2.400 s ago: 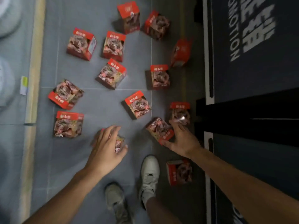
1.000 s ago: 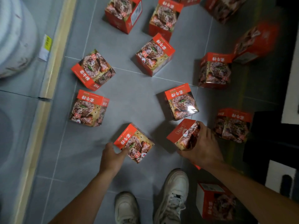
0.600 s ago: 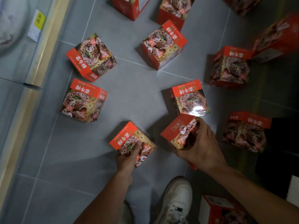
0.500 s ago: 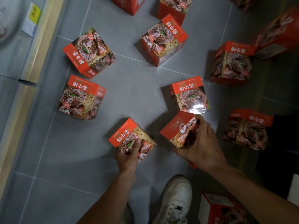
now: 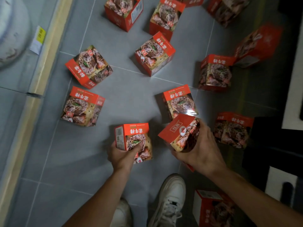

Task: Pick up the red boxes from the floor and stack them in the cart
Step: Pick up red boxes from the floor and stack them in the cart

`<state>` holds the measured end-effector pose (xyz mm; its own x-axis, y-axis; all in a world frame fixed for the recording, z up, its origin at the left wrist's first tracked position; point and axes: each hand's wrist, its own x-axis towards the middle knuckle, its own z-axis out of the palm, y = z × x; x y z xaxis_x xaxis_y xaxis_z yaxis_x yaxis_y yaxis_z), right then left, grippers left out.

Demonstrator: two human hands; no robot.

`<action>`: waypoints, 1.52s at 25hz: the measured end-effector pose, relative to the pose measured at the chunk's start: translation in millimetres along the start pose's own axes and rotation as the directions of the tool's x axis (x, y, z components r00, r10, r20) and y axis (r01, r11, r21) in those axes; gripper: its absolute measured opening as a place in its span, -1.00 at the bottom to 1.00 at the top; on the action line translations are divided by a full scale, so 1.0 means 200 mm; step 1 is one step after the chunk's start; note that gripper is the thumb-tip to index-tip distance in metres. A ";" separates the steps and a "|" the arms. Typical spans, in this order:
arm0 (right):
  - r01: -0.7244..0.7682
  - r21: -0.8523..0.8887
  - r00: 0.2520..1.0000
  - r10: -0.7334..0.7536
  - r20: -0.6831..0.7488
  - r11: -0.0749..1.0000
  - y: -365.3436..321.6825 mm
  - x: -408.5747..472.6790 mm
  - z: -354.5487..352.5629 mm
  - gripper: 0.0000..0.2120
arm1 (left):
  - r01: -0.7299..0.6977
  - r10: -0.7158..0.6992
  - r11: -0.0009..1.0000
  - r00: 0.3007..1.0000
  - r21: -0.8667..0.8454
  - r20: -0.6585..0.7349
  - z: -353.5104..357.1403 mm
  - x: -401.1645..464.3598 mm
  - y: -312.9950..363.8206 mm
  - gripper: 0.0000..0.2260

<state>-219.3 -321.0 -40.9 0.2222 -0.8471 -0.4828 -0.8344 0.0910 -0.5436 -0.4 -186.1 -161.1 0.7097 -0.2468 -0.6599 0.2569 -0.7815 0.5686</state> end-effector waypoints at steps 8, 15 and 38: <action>-0.017 0.030 0.999 0.018 -0.040 0.999 -0.55 -0.33 -0.55 0.23 | -0.232 0.226 0.969 0.971 0.082 0.081 -0.60 -0.45 0.82 -0.26; 0.099 0.050 0.981 -0.089 -0.171 0.994 -1.34 -0.74 -1.36 0.21 | -0.492 0.481 0.863 0.870 0.113 0.112 -1.25 -1.04 1.74 -0.08; 0.693 0.257 0.711 -0.577 -0.402 0.674 -2.77 -2.09 -2.66 -0.01 | -0.800 0.761 0.582 0.600 -0.149 -0.249 -2.87 -2.72 2.74 -0.05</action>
<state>-118.4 -295.1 827.6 0.4368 -0.8650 0.2468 -0.2788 -0.3910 -0.8771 130.8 -150.1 792.0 0.7840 -0.6000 0.1589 -0.3206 -0.1721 0.9315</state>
